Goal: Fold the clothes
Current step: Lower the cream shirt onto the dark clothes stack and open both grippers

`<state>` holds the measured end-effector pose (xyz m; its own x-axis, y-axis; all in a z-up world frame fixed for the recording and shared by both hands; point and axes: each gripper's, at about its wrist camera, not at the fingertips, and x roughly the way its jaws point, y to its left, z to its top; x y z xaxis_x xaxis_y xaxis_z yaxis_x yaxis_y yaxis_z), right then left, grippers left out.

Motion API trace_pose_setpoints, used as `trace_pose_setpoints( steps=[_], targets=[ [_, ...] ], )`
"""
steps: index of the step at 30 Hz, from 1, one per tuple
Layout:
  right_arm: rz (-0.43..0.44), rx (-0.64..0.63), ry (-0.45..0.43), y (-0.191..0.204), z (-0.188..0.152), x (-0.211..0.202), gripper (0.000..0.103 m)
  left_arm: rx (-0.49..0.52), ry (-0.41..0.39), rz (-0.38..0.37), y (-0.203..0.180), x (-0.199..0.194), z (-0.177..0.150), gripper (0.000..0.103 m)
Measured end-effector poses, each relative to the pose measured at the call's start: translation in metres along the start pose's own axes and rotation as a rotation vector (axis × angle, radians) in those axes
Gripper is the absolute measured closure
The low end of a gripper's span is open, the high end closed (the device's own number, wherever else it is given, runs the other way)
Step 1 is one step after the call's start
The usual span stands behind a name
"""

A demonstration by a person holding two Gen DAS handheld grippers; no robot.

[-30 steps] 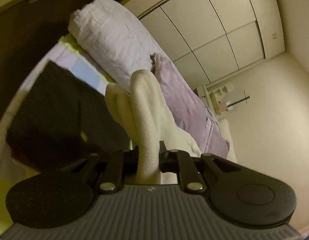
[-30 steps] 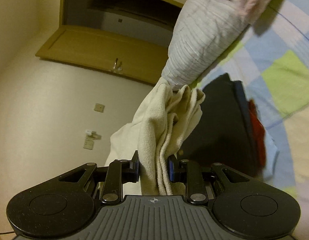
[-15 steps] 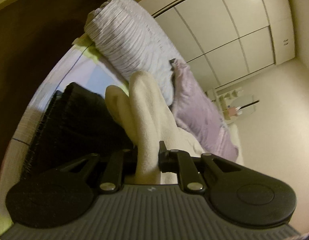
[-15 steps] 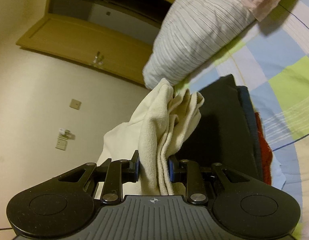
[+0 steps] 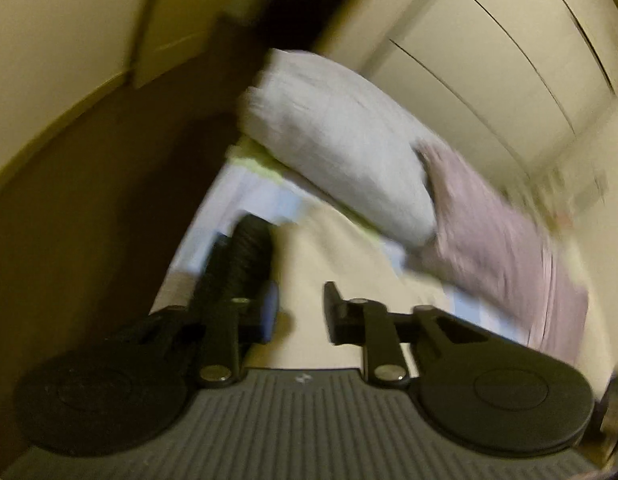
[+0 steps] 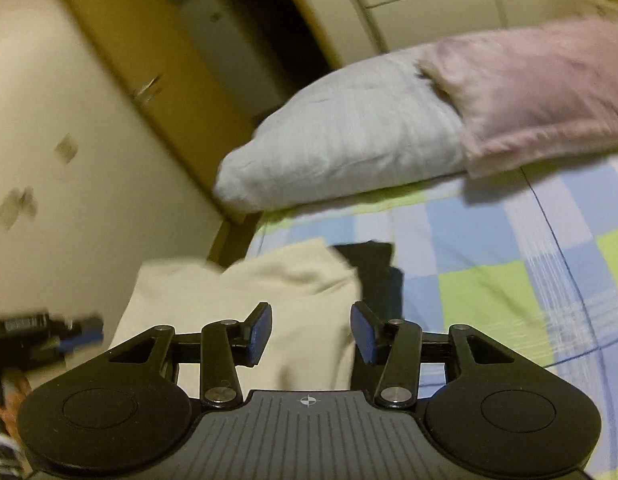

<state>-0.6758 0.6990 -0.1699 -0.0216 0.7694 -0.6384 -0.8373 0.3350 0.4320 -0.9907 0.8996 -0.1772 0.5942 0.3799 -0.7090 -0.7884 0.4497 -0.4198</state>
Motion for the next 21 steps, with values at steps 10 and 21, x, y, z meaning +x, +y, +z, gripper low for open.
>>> trace_pose_setpoints(
  steps=[10,21],
  targets=[
    [-0.02,-0.298,0.1,0.076,-0.062,0.052,0.056,0.139,0.017,0.107,-0.003,0.035,-0.032,0.098],
    [-0.09,-0.333,0.144,0.097,-0.044,0.085,0.056,0.135,0.069,0.105,0.005,0.047,-0.009,0.1]
  ],
)
